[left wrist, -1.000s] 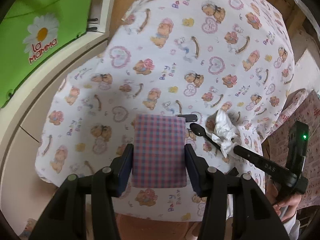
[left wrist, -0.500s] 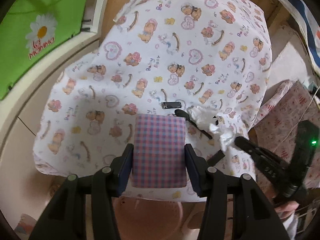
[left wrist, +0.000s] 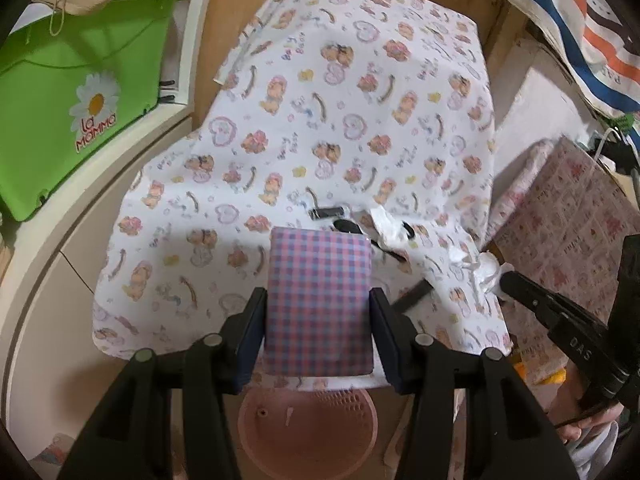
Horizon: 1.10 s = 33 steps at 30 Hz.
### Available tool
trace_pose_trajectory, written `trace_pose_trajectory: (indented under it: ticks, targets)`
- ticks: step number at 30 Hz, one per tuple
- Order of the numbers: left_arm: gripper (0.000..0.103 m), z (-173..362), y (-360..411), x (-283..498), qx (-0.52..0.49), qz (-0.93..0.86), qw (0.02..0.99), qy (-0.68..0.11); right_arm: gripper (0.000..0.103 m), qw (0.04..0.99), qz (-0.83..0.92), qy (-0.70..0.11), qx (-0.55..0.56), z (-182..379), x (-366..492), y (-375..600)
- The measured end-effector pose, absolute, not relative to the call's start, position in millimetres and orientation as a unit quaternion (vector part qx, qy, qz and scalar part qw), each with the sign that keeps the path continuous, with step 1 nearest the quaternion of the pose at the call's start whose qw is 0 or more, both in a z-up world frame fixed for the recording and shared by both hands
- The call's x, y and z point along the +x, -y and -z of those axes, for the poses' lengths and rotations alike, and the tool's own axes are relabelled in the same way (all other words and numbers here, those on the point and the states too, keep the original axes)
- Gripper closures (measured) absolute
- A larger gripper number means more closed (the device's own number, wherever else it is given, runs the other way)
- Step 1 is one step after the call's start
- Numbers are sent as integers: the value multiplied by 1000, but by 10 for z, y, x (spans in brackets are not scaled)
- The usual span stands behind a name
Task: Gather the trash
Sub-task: 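Carry the tissue box and tissue over the wastebasket and open both grippers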
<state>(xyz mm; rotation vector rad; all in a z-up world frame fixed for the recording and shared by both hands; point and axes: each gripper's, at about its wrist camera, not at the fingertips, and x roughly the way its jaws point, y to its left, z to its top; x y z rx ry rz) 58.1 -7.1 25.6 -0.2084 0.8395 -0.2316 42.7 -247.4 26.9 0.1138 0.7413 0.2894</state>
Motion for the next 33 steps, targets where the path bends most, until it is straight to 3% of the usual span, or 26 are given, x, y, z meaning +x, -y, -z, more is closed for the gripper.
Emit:
trace_pose_trajectory:
  ticks: [6, 12, 15, 21, 33]
  targets:
    - [55, -69, -33, 363, -142, 144, 863, -463, 97, 908, -154, -385, 64, -79, 56, 2403]
    - [55, 363, 189, 365, -96, 134, 837, -521, 97, 880, -176, -442, 18, 306, 22, 2209]
    - [55, 625, 290, 365, -82, 141, 815, -556, 97, 843, -165, -512, -6, 656, 108, 2170]
    - [55, 1022, 434, 339, -56, 139, 785, -601, 97, 796, -182, -577, 22, 1105, 134, 2208]
    - [54, 1707, 419, 395, -51, 114, 761, -637, 97, 750, -170, -636, -58, 1986, 53, 1816]
